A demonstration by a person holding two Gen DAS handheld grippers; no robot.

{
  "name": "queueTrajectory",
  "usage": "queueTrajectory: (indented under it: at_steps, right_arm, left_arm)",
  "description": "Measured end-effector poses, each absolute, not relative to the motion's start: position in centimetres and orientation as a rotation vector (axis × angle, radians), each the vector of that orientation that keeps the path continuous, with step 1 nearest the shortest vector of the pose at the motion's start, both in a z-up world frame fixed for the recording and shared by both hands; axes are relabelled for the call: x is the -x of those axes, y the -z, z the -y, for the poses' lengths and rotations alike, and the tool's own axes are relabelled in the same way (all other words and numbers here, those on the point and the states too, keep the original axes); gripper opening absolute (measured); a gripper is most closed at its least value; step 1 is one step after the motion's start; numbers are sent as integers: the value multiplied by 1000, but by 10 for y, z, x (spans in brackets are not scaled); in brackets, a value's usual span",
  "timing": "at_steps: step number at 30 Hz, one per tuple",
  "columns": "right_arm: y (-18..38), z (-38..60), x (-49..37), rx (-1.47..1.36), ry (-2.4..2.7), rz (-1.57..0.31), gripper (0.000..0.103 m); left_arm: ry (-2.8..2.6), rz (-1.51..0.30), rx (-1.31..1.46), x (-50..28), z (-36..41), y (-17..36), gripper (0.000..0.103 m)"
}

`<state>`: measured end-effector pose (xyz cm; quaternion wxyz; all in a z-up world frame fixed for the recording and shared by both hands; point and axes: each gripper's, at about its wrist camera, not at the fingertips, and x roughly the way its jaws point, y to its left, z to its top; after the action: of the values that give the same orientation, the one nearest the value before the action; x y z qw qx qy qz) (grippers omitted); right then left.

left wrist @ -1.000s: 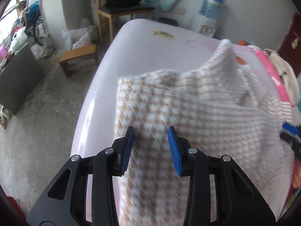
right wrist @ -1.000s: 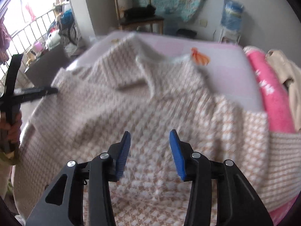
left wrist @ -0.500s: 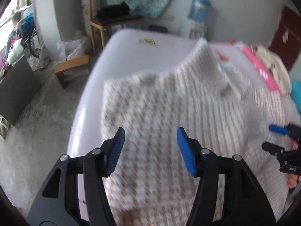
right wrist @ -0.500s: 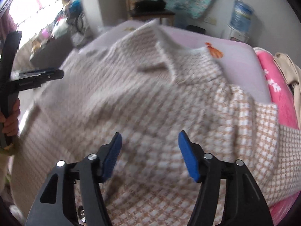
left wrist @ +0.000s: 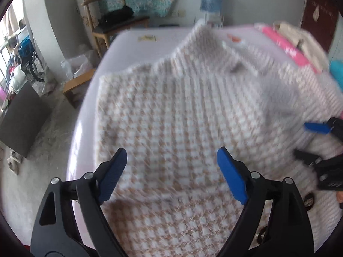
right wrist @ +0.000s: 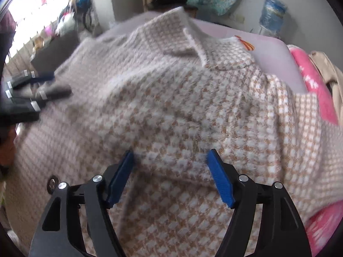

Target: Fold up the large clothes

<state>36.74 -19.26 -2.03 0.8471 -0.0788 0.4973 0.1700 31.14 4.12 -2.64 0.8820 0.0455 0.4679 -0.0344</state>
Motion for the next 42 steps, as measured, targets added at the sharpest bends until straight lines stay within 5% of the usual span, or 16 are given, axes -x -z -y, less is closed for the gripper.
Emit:
queueTrajectory:
  at_steps: [8,17,42]
  right_arm:
    - [6,201,-360,191,-237,-991,71]
    - [24,214,-369,165,-193,-1035,97]
    - [16,220,-365,189,-221,-1019,97]
  left_arm:
    - [32,-951,-85,-308,-44,38,92]
    - [28,-956,-92,-309,-46,39,95]
    - [88,-924,-117,-310,-22,11,95]
